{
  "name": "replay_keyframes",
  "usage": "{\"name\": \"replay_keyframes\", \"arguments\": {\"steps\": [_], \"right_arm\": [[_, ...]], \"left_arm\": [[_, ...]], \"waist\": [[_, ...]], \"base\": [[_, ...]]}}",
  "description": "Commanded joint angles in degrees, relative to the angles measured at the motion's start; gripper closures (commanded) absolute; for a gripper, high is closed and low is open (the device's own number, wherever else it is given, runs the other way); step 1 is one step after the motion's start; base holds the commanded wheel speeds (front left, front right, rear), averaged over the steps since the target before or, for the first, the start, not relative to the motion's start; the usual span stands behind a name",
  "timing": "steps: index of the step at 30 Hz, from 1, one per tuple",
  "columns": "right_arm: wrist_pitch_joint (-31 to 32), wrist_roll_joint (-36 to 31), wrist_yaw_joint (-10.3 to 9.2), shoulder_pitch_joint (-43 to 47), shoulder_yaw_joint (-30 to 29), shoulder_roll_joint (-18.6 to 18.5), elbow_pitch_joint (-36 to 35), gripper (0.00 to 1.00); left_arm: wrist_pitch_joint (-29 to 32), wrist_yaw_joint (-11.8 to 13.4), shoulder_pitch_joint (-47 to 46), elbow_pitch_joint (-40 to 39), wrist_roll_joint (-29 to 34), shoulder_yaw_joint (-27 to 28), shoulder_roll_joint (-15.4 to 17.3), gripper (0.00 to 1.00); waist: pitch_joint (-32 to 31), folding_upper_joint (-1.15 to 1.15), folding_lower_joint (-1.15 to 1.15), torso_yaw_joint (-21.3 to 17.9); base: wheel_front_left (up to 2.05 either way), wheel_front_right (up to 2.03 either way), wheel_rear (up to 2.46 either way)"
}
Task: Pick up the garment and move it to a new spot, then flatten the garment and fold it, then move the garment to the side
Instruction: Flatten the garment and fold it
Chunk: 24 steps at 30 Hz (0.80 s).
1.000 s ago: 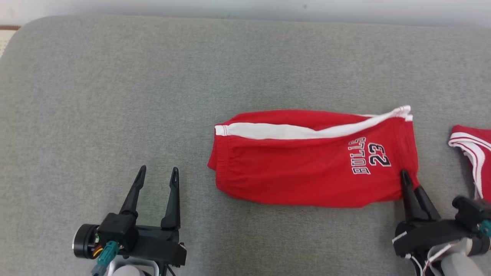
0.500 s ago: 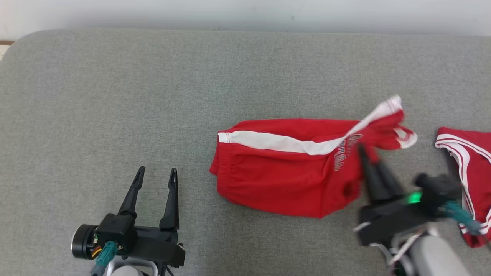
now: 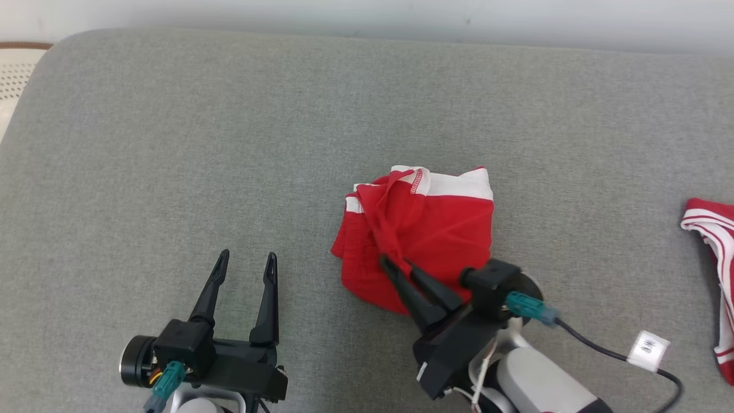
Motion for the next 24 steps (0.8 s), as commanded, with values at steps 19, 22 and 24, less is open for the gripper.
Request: {"name": "replay_keyframes", "arguments": {"steps": [19, 22, 24], "right_arm": [[-6.54, 4.86, -0.05, -8.51, 12.96, 1.84, 6.76, 0.00], [-8.23, 4.52, -0.05, -6.64, 9.67, 0.36, 2.12, 0.00], [-8.98, 3.55, -0.05, -4.78, 5.57, -0.90, -1.23, 0.00]], "left_arm": [[-0.16, 0.14, -0.11, 0.23, 0.08, 0.33, -0.52, 0.00], [-0.16, 0.21, 0.46, 0.21, 0.11, 0.82, -0.17, 0.00], [-0.16, 0.34, 0.88, 0.14, 0.22, 1.16, 0.15, 0.00]], "waist": [[0.91, 0.00, 0.00, 0.17], [0.36, 0.00, 0.00, -0.34], [-0.06, 0.00, 0.00, -0.83]], "base": [[0.00, 0.00, 0.00], [0.00, 0.00, 0.00], [0.00, 0.00, 0.00]]}}
